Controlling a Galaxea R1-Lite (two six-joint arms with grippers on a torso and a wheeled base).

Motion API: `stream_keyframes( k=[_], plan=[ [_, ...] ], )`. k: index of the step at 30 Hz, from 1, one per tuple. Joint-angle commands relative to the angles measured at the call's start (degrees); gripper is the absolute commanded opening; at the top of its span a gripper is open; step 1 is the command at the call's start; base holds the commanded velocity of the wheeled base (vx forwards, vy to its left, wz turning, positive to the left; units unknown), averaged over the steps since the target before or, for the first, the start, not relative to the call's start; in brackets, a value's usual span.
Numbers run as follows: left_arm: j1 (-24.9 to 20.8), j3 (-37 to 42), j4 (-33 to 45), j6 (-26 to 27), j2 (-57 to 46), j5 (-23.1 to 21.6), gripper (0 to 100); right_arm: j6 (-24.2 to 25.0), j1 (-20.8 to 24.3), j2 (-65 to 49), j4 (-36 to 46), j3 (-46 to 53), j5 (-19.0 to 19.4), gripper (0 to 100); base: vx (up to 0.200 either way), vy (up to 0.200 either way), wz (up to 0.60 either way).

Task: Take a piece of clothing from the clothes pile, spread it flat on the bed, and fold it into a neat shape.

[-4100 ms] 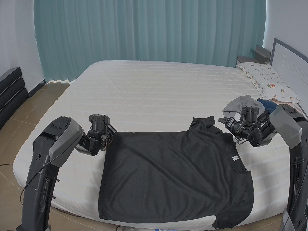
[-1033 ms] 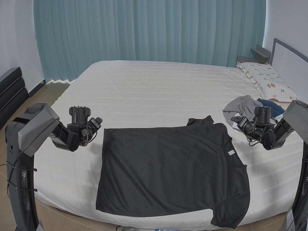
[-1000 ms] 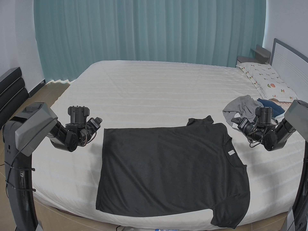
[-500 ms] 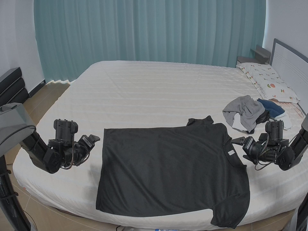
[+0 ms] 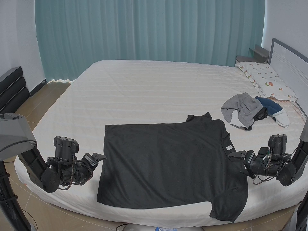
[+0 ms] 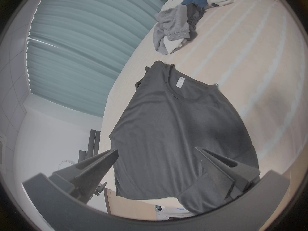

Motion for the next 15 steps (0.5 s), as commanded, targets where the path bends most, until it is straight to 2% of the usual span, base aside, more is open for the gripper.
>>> stream_keyframes(
  k=[1, 8, 15],
  plan=[
    [-0.15, 2.40, -2.01, 0.02, 2.23, -0.17, 100, -0.04, 0.17, 2.38, -1.47, 1.96, 0.03, 100, 0.000, 0.000, 0.00],
    [-0.33, 5.74, -10.45, -0.33, 3.82, -0.26, 100, 0.05, -0.10, 2.47, -1.82, 2.13, 0.03, 100, 0.000, 0.000, 0.00],
    [-1.65, 5.21, -10.71, -0.60, 4.52, -0.26, 100, 0.14, 0.08, 2.47, -1.91, 2.13, 0.03, 100, 0.000, 0.000, 0.00]
  ],
)
